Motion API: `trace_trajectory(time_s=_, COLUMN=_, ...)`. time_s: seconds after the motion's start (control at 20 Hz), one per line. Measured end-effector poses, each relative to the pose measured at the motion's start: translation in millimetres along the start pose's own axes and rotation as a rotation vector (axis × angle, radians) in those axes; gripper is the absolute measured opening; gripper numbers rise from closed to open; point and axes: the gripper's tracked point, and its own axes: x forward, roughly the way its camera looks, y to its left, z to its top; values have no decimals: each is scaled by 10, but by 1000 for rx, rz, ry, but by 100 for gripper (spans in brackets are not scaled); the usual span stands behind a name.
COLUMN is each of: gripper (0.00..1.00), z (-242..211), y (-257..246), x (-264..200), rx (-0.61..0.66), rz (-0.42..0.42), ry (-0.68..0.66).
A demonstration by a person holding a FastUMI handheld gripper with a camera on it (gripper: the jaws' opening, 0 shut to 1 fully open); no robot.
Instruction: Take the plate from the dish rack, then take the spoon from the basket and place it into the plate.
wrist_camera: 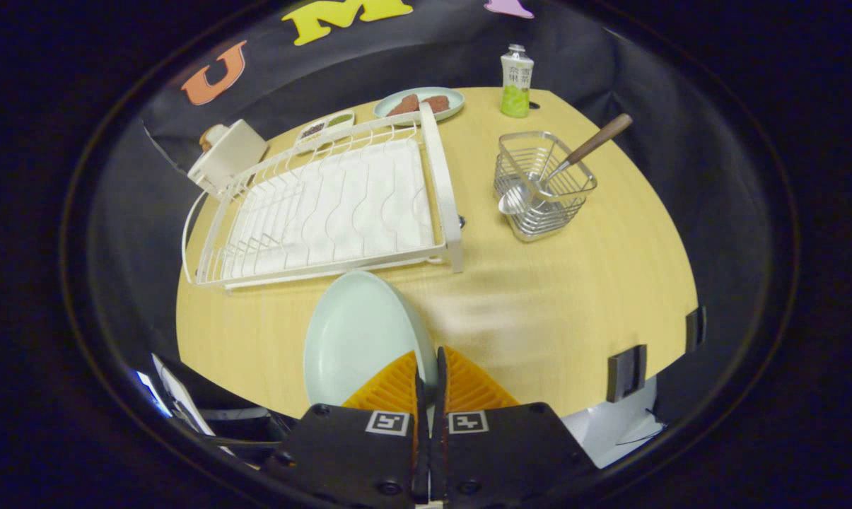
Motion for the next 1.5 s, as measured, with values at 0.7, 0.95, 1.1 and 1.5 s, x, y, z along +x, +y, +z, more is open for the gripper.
trace_trajectory(time_s=0.7, gripper=55, z=122, y=-264, x=402, rx=-129, rz=52, ry=72)
trace_trajectory(time_s=0.95, gripper=73, z=363, y=-453, x=-137, rx=-202, rz=-54, ry=-10)
trace_trajectory(time_s=1.1, gripper=81, z=510, y=-619, x=-408, rx=-234, rz=-115, ry=-49)
trace_trajectory(time_s=1.5, gripper=85, z=1154, y=-1047, x=-631, rx=-168, rz=-100, ry=-398)
